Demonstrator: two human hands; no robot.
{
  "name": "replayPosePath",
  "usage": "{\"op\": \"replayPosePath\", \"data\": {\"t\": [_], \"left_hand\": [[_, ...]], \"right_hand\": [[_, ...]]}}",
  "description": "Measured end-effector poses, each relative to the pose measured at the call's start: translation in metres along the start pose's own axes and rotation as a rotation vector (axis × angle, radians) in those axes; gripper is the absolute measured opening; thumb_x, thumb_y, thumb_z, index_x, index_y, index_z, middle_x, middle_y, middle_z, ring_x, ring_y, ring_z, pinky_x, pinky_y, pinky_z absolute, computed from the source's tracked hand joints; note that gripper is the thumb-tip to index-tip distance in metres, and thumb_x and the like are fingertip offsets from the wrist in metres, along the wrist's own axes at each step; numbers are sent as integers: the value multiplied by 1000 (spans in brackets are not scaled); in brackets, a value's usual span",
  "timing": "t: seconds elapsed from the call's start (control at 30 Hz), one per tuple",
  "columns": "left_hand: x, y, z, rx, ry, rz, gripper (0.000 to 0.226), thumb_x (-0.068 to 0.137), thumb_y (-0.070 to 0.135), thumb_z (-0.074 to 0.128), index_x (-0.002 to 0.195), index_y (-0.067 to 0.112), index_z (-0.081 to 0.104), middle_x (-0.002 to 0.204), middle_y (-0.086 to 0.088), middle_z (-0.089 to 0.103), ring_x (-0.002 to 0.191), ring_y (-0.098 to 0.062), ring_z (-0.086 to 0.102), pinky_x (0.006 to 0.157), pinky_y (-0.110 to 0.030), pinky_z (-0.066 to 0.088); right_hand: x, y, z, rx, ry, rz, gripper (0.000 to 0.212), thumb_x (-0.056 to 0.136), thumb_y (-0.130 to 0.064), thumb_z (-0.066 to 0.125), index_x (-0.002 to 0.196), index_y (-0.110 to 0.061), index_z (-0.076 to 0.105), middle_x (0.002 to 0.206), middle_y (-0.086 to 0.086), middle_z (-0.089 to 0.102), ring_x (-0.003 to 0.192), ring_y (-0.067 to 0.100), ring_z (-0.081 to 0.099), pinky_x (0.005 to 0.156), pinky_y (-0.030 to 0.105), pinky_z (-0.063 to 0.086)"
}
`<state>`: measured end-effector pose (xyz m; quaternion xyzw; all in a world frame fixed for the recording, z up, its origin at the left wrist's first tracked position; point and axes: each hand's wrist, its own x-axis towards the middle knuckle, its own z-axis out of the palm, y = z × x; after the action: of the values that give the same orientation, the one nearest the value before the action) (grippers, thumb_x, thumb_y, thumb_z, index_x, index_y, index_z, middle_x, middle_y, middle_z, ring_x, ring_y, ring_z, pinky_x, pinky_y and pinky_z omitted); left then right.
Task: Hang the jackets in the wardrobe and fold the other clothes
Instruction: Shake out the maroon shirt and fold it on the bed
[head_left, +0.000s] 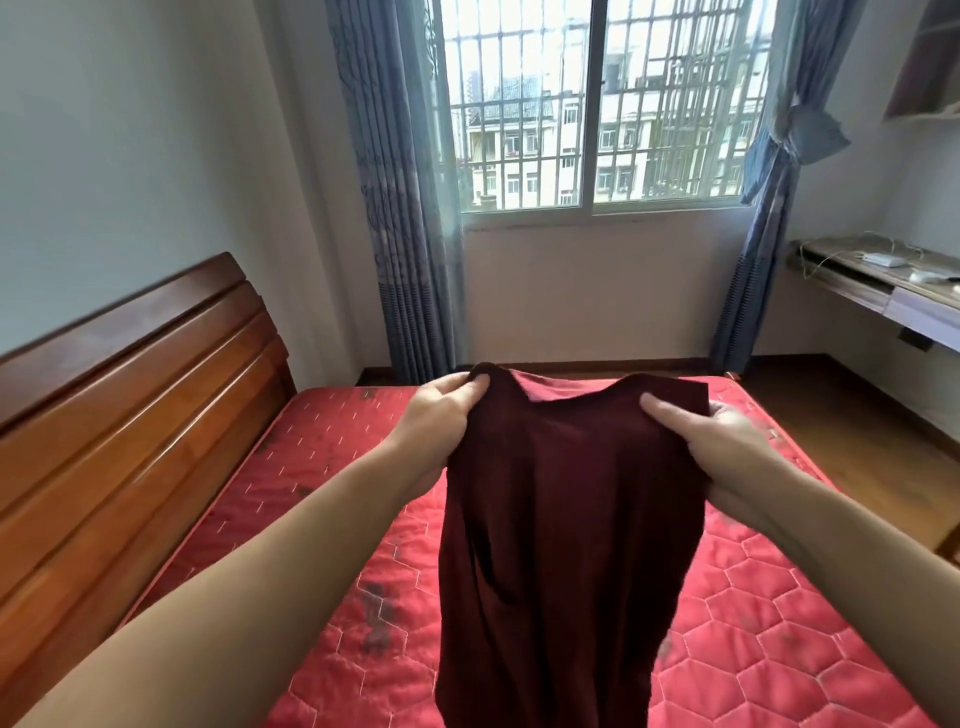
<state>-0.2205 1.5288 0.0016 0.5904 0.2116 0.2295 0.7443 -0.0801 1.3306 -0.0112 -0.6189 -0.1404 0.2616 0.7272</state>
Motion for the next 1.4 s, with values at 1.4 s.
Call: {"op": "replayPosePath", "data": {"t": [1.4], "left_hand": [[223, 77, 33, 263, 20, 495, 18, 97, 4, 52, 95, 14, 67, 80, 7, 72, 74, -10, 68, 64, -16, 53]], "right_hand": [[225, -142, 6, -518, 123, -648, 25, 89, -42, 61, 78, -20, 65, 82, 5, 72, 66, 21, 74, 62, 34, 61]]}}
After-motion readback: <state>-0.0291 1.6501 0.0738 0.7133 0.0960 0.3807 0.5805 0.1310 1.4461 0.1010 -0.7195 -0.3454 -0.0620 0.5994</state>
